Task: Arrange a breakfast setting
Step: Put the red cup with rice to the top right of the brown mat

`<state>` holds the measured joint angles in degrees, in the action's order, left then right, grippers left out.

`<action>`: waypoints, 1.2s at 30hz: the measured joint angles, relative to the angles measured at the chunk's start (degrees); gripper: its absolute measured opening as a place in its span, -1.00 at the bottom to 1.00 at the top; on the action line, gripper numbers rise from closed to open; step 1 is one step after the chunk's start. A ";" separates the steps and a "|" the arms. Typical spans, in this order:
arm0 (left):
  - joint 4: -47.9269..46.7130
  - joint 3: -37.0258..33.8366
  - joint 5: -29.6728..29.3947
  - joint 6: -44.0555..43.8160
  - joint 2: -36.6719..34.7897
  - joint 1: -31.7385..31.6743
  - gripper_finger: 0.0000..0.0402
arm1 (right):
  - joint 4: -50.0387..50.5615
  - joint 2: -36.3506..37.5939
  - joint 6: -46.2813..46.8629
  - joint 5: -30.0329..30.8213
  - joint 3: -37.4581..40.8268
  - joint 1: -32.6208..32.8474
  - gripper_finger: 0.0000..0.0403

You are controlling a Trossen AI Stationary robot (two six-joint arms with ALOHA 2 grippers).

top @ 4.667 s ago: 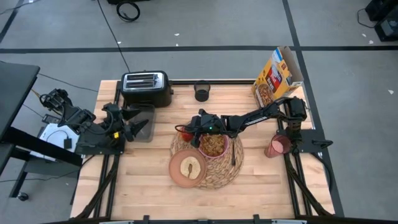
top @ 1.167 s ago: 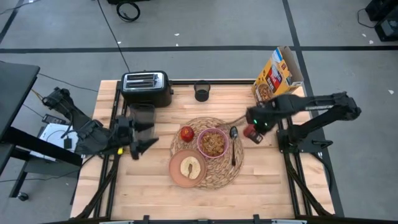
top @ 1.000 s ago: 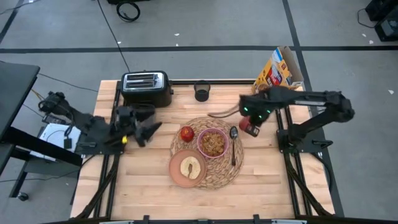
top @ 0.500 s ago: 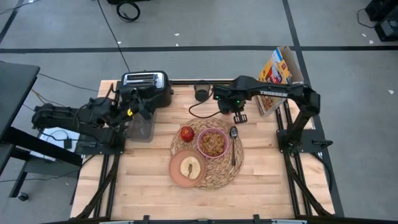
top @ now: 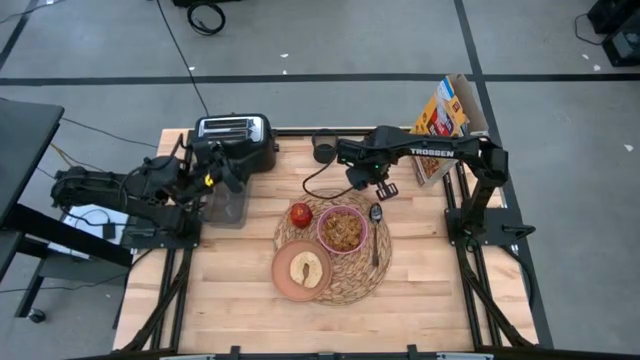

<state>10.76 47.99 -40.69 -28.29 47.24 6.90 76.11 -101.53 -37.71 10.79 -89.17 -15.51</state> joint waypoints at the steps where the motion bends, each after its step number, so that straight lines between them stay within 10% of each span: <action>1: 0.00 0.00 0.04 0.03 0.00 0.08 0.95 | -0.11 -0.03 -0.02 0.00 0.00 0.00 -0.93; 22: -0.36 0.00 2.24 0.48 0.00 0.08 0.95 | -2.46 -0.65 -1.50 0.01 0.02 0.00 -0.78; 36: -3.21 0.00 3.54 0.63 -0.02 0.78 0.95 | -3.17 -0.37 -2.22 4.68 0.02 0.33 -0.26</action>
<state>7.55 47.99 -37.15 -27.66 47.22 7.68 72.94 -101.90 -39.94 15.46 -89.14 -15.17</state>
